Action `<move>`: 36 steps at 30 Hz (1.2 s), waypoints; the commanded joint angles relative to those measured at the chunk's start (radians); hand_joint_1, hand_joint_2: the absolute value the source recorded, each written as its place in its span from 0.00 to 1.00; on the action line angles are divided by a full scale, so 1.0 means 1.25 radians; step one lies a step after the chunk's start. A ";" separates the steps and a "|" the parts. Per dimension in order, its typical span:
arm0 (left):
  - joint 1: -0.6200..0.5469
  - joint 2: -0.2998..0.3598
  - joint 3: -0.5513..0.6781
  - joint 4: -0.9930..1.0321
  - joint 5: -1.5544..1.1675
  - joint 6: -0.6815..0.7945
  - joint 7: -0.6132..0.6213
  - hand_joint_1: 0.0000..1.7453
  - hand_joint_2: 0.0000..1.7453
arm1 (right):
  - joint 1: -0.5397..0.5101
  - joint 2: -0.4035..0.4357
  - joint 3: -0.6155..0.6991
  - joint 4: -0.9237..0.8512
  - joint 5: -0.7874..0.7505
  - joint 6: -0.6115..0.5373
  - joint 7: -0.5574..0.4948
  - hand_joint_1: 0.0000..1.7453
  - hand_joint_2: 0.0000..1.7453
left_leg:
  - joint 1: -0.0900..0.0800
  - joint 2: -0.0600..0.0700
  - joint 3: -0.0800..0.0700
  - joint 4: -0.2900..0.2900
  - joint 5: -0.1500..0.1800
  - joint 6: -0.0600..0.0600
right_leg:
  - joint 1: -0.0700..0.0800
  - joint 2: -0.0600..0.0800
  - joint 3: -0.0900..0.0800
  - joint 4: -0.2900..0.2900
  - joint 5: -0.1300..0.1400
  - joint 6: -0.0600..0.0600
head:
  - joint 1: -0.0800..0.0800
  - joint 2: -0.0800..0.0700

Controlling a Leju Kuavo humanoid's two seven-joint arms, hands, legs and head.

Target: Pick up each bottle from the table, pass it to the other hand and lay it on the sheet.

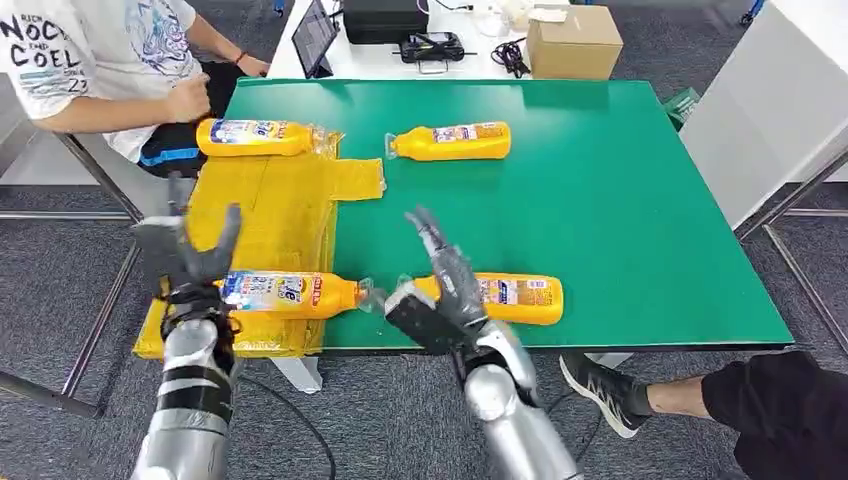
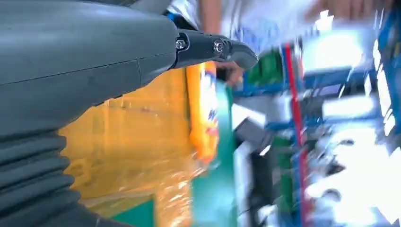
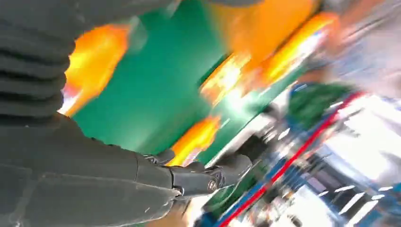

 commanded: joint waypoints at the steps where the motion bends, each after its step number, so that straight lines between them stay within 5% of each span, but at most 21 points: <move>1: 0.033 -0.032 0.077 -0.114 0.012 -0.012 -0.002 0.00 1.00 | -0.066 -0.055 -0.049 0.058 0.019 0.006 0.005 0.00 1.00 | 0.001 0.000 0.004 0.000 -0.002 -0.001 | 0.001 0.000 0.004 -0.001 -0.001 -0.002 | 0.000 0.000; 5: 0.031 -0.032 0.077 -0.112 0.012 -0.012 -0.002 0.00 1.00 | -0.065 -0.053 -0.048 0.057 0.020 0.005 0.004 0.00 1.00 | 0.001 0.000 0.002 0.000 -0.001 -0.001 | 0.001 0.000 0.002 0.000 -0.001 -0.001 | 0.000 0.000; 9: 0.089 -0.032 0.073 -0.154 0.017 -0.033 -0.004 0.00 1.00 | -0.121 -0.116 -0.038 0.179 0.081 0.041 0.087 0.00 1.00 | 0.001 0.001 0.003 -0.001 -0.001 -0.001 | 0.001 0.001 0.004 -0.001 0.000 -0.001 | 0.000 0.000; 19: 0.198 -0.032 -0.023 -0.118 -0.012 -0.068 0.008 0.00 1.00 | -0.175 -0.234 0.020 0.382 0.056 0.153 0.096 0.00 1.00 | 0.000 -0.002 0.006 -0.002 -0.001 -0.001 | 0.000 -0.001 0.007 -0.003 -0.001 -0.001 | -0.001 0.000; 28: 0.188 -0.031 -0.042 -0.100 -0.020 -0.088 0.004 0.00 1.00 | -0.165 -0.320 0.114 0.359 -0.015 0.197 0.097 0.00 1.00 | 0.000 -0.002 0.007 -0.001 -0.003 -0.001 | 0.001 -0.001 0.009 -0.002 -0.002 -0.002 | -0.001 0.000; 36: 0.187 -0.031 -0.044 -0.097 -0.020 -0.090 0.005 0.00 1.00 | -0.161 -0.330 0.123 0.348 -0.017 0.205 0.101 0.00 1.00 | 0.000 -0.002 0.004 -0.001 -0.001 0.000 | 0.000 -0.002 0.005 -0.002 -0.001 -0.001 | 0.000 0.000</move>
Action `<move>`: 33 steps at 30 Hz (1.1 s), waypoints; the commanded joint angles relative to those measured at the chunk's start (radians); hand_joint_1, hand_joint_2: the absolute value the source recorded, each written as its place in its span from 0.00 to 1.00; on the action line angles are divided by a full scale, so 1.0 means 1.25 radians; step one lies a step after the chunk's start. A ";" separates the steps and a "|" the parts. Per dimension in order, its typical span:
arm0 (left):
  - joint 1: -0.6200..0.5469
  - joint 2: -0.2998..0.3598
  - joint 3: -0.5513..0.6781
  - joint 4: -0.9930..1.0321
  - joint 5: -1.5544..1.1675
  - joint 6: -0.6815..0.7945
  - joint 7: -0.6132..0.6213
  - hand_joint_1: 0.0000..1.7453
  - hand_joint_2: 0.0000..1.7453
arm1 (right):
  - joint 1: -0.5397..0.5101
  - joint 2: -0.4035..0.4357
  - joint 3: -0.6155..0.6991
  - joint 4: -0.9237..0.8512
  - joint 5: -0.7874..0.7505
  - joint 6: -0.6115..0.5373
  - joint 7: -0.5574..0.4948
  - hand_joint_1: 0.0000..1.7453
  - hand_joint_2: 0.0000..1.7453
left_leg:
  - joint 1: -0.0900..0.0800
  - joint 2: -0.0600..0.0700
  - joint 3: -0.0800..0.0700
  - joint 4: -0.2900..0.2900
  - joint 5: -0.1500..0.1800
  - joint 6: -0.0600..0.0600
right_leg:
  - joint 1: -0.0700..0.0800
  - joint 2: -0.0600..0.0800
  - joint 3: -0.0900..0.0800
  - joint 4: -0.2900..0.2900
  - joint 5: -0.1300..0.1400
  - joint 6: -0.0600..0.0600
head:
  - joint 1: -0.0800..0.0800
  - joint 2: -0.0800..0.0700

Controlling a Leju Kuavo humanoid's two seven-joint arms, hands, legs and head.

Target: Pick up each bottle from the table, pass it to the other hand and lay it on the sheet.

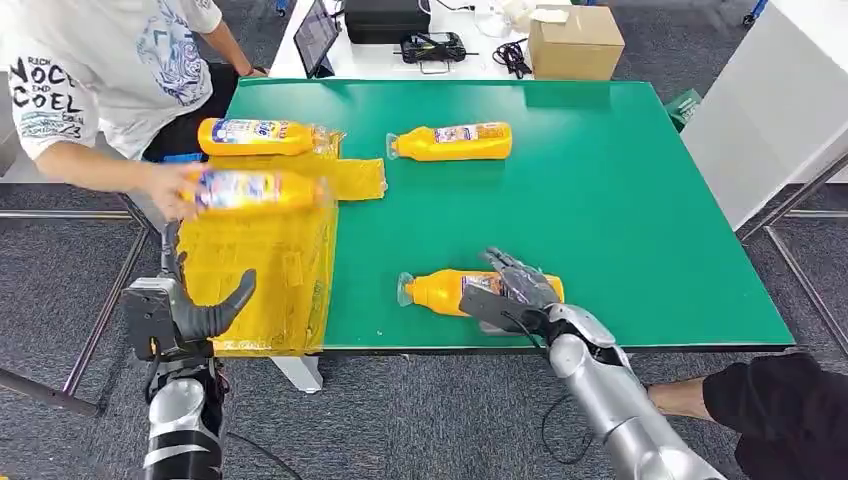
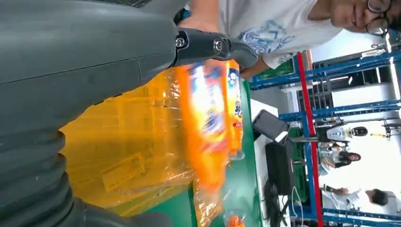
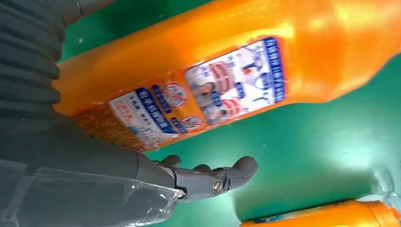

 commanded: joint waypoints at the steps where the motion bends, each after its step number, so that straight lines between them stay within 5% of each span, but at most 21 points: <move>1: 0.005 -0.009 -0.016 0.045 -0.003 -0.005 0.003 0.00 1.00 | -0.011 -0.052 0.073 0.035 -0.014 0.018 0.013 0.00 1.00 | 0.000 0.000 0.005 -0.001 -0.002 -0.001 | 0.001 0.000 0.006 -0.002 -0.001 -0.002 | 0.000 0.000; 22: -0.002 -0.010 -0.023 0.094 0.005 -0.019 0.013 0.00 1.00 | -0.106 -0.190 0.218 0.021 -0.077 0.125 0.036 0.00 1.00 | 0.000 0.001 0.005 0.000 -0.002 -0.001 | 0.000 0.001 0.005 -0.001 -0.001 -0.001 | -0.001 0.000; 33: -0.009 -0.010 -0.038 0.119 0.012 -0.029 0.013 0.00 1.00 | -0.139 -0.137 0.296 0.115 -0.094 0.128 0.039 0.00 1.00 | 0.000 0.003 0.005 0.000 -0.002 -0.001 | 0.001 0.002 0.004 -0.001 -0.001 -0.001 | -0.001 0.000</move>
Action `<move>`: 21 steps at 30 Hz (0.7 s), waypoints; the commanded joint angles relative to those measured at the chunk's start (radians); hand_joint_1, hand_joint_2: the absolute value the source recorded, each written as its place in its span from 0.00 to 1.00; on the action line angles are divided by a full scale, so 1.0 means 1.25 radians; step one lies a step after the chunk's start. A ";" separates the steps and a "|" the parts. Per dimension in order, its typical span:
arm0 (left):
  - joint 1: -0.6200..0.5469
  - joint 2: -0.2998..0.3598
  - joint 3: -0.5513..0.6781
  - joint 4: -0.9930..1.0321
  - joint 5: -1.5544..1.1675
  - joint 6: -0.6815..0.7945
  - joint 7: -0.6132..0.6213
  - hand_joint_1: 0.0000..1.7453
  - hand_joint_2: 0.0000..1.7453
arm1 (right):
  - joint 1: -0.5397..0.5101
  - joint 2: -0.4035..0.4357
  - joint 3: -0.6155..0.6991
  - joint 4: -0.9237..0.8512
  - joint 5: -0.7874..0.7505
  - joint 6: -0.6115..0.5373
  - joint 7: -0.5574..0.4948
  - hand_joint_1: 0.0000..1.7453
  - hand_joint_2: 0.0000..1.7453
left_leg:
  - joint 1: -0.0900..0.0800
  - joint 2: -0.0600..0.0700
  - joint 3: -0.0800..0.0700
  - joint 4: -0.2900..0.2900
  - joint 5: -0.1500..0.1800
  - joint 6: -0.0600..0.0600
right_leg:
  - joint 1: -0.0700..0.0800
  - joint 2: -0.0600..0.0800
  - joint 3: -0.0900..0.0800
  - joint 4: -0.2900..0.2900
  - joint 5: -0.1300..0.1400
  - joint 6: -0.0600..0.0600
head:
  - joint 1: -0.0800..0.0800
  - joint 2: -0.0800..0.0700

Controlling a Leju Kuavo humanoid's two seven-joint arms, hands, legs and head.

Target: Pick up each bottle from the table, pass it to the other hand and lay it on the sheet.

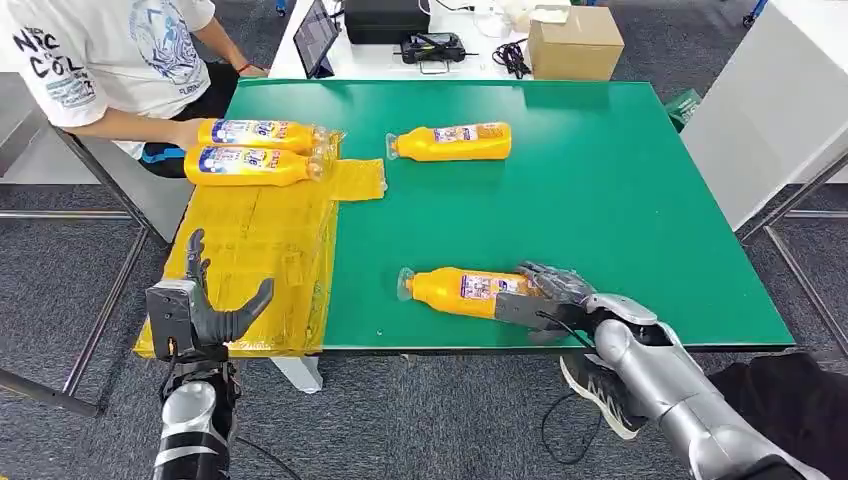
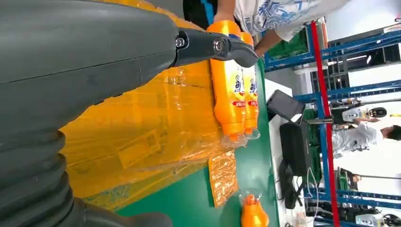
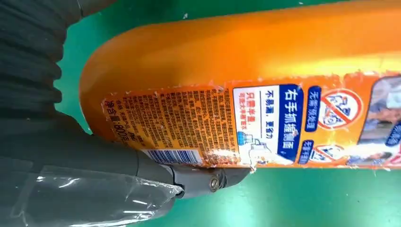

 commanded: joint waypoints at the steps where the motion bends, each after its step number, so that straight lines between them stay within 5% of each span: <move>1: -0.010 -0.011 -0.027 0.072 0.010 -0.010 0.003 0.00 1.00 | -0.071 0.062 0.137 0.150 -0.007 -0.014 -0.001 0.00 1.00 | 0.001 0.003 0.004 -0.001 -0.001 -0.001 | 0.001 0.002 0.004 -0.001 0.000 -0.002 | 0.000 0.000; 3: -0.010 -0.011 -0.030 0.074 0.011 -0.011 0.003 0.00 1.00 | -0.075 0.092 0.141 0.185 -0.007 -0.050 -0.012 0.00 1.00 | 0.001 0.003 0.005 -0.001 -0.002 -0.001 | 0.001 0.003 0.004 -0.001 -0.001 -0.002 | 0.000 0.000; 5: -0.005 -0.011 -0.029 0.078 0.012 -0.015 0.000 0.00 1.00 | -0.064 0.105 0.134 0.193 -0.009 -0.082 -0.014 0.14 1.00 | 0.001 0.004 0.006 -0.002 -0.002 -0.002 | 0.001 0.003 0.005 -0.002 -0.001 -0.002 | 0.000 0.000; 8: -0.001 -0.011 -0.025 0.092 0.011 -0.015 -0.004 0.00 1.00 | -0.027 0.109 0.112 0.177 -0.010 -0.125 -0.016 0.77 1.00 | 0.001 0.001 0.006 -0.002 -0.001 -0.001 | 0.001 0.001 0.005 -0.002 -0.001 -0.002 | 0.000 0.000; 10: 0.000 -0.011 -0.027 0.094 0.011 -0.015 -0.004 0.00 1.00 | -0.010 0.123 0.102 0.171 -0.007 -0.147 -0.009 0.83 1.00 | 0.002 0.002 0.007 -0.002 -0.001 -0.002 | 0.002 0.001 0.006 -0.002 -0.001 -0.002 | 0.000 0.000; 21: -0.001 -0.011 -0.028 0.093 0.011 -0.015 -0.004 0.00 1.00 | -0.010 0.125 0.101 0.170 -0.006 -0.150 -0.008 0.83 1.00 | 0.001 0.002 0.004 -0.001 -0.001 -0.001 | 0.001 0.001 0.003 -0.001 0.000 -0.001 | 0.000 0.000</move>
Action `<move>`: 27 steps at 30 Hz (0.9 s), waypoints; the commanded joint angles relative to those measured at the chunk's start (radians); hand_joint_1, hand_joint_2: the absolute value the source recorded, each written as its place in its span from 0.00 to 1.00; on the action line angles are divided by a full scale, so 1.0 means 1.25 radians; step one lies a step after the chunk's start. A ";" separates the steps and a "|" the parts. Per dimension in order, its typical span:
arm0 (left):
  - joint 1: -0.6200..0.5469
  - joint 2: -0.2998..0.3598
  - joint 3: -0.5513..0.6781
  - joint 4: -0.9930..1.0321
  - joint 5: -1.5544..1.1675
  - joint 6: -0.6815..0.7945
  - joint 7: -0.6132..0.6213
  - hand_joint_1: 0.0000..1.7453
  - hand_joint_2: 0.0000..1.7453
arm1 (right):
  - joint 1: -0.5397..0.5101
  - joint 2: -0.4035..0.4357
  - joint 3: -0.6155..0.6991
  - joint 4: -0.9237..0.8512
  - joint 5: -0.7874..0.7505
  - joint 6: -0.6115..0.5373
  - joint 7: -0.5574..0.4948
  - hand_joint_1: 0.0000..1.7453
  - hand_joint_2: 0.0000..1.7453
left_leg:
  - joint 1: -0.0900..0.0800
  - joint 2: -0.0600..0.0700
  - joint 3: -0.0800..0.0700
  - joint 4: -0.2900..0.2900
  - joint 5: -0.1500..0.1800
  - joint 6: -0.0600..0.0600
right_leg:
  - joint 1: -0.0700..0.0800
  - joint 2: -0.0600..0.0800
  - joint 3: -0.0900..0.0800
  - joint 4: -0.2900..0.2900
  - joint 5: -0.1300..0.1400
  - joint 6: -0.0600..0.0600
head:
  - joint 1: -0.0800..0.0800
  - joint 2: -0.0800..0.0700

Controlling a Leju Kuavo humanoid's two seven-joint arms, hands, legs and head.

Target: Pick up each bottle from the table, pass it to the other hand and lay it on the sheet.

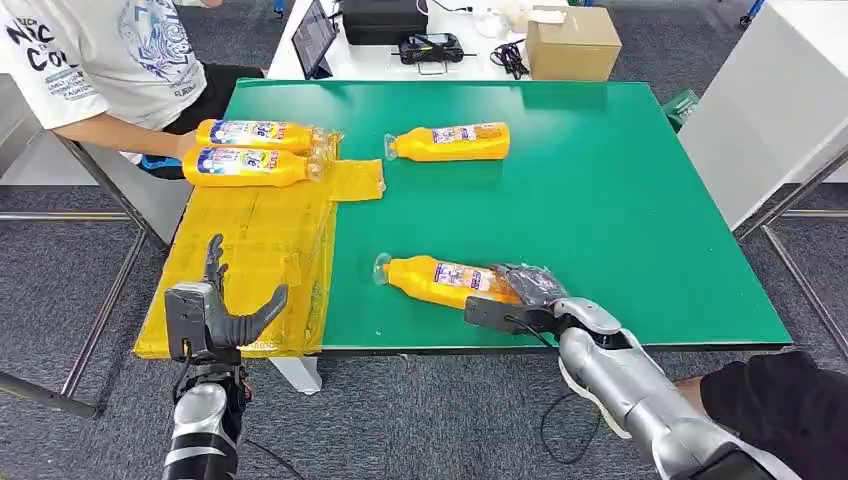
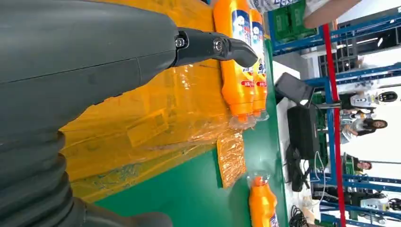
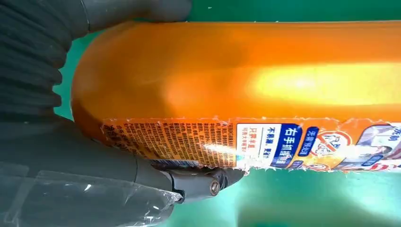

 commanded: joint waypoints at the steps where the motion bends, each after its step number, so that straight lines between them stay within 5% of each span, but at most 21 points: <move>1: 0.000 -0.011 -0.009 0.050 0.001 0.000 0.000 0.00 1.00 | 0.013 0.030 0.023 0.066 -0.003 0.003 0.005 0.83 1.00 | 0.001 0.000 0.004 -0.001 -0.001 -0.001 | 0.001 0.000 0.004 -0.002 -0.001 -0.001 | 0.000 0.000; 8: 0.000 -0.011 -0.009 0.050 0.001 0.000 0.000 0.00 1.00 | 0.013 0.030 0.023 0.066 -0.003 0.003 0.005 0.83 1.00 | 0.001 0.000 0.008 -0.003 -0.002 -0.002 | 0.001 0.000 0.008 -0.003 -0.002 -0.003 | 0.000 0.000; 13: 0.003 -0.011 -0.021 0.052 0.001 0.001 -0.001 0.00 1.00 | 0.048 0.049 -0.016 0.055 0.004 -0.024 0.010 0.94 1.00 | 0.001 -0.001 0.006 -0.002 -0.001 -0.001 | 0.001 -0.001 0.007 -0.002 -0.002 -0.002 | 0.000 0.000; 17: 0.005 -0.011 -0.026 0.048 0.002 0.000 0.001 0.00 1.00 | 0.076 0.057 -0.052 0.027 0.018 -0.042 0.013 0.83 1.00 | 0.001 0.000 0.006 -0.002 -0.001 -0.001 | 0.001 -0.001 0.007 -0.003 -0.001 -0.002 | 0.000 0.000; 19: 0.010 -0.011 -0.027 0.042 0.004 0.002 0.007 0.00 1.00 | 0.111 0.075 -0.113 -0.021 0.040 -0.074 0.013 0.92 1.00 | 0.001 0.000 0.005 -0.001 -0.001 -0.001 | 0.001 -0.001 0.005 -0.002 -0.001 -0.001 | 0.000 0.000; 21: 0.019 -0.011 -0.028 0.025 0.011 0.007 0.014 0.00 1.00 | 0.164 0.115 -0.200 -0.106 0.073 -0.131 0.012 1.00 1.00 | 0.001 0.000 0.006 -0.001 -0.001 -0.001 | 0.001 -0.001 0.006 -0.002 -0.001 -0.002 | 0.000 0.000; 22: 0.036 -0.011 -0.032 -0.005 0.042 0.012 0.030 0.00 1.00 | 0.247 0.226 -0.361 -0.280 0.103 -0.330 -0.049 1.00 1.00 | 0.001 0.001 0.005 -0.001 -0.001 -0.001 | 0.001 -0.001 0.004 -0.001 -0.001 -0.001 | 0.000 0.000; 24: 0.058 -0.011 -0.047 -0.042 0.095 -0.017 0.062 0.00 1.00 | 0.326 0.324 -0.452 -0.570 0.160 -0.290 0.000 1.00 1.00 | 0.002 0.005 0.005 -0.001 -0.003 -0.002 | 0.002 0.003 0.003 -0.001 -0.001 -0.003 | 0.000 0.000; 27: 0.067 -0.011 -0.085 -0.039 0.190 -0.074 0.097 0.00 1.00 | 0.376 0.374 -0.554 -0.719 0.127 -0.308 -0.064 1.00 1.00 | 0.002 0.004 -0.002 0.001 -0.002 -0.002 | 0.002 0.003 -0.003 0.004 -0.001 -0.002 | 0.001 0.000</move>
